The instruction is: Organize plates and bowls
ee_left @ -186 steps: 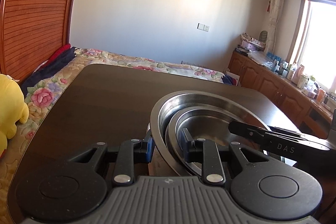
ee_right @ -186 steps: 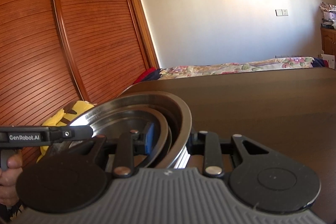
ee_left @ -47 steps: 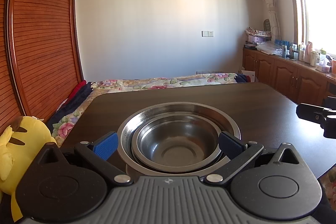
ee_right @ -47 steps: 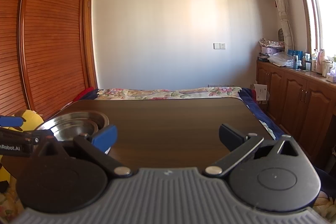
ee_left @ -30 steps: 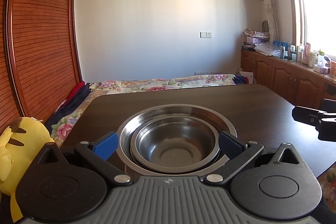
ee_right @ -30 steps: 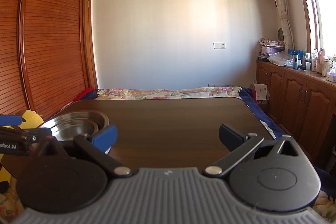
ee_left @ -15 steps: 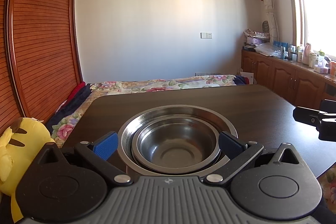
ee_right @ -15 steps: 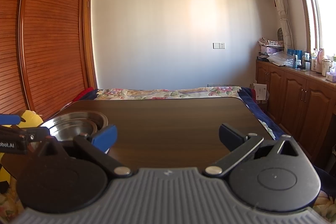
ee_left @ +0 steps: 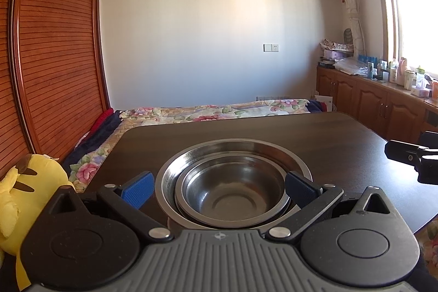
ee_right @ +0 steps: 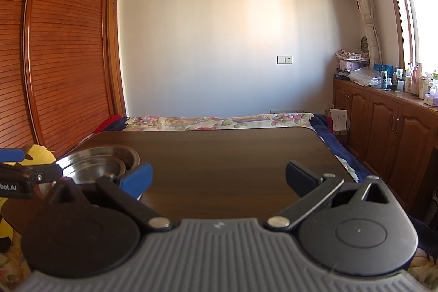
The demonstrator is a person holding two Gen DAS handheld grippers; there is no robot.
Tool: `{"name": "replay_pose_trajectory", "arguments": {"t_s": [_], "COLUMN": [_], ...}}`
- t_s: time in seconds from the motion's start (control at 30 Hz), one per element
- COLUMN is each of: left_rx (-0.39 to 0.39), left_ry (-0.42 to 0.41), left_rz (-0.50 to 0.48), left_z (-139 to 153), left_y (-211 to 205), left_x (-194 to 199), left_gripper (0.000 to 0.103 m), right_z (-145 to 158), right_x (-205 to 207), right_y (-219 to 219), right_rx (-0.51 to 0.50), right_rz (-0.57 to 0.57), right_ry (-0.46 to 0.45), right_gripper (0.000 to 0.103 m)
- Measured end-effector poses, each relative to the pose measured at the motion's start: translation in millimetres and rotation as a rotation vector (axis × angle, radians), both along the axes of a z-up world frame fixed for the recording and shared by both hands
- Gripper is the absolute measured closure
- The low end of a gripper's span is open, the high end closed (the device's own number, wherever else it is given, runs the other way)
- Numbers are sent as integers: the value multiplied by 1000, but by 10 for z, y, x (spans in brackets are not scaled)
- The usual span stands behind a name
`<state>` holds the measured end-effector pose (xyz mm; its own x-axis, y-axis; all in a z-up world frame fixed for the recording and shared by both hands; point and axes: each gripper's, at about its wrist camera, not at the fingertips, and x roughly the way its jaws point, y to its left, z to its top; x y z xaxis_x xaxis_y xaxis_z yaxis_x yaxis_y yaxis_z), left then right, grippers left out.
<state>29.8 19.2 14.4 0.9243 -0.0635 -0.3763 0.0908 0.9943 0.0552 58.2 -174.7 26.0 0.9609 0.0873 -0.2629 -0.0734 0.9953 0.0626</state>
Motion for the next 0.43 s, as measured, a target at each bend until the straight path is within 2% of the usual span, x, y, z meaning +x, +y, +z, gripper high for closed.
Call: {"name": "replay_pose_trajectory", "arguments": {"t_s": [0.43], "left_rx": [2], "left_ry": [-5], "left_rz": [7], "left_z": [24], "left_y": [1], "left_x": [-4], "left_gripper": [0], "right_z": [-7], "right_x": [2], "right_y": [-4], "right_rx": [-2], "right_rz": [-2], "right_ry": [-1], "right_gripper": [0]}}
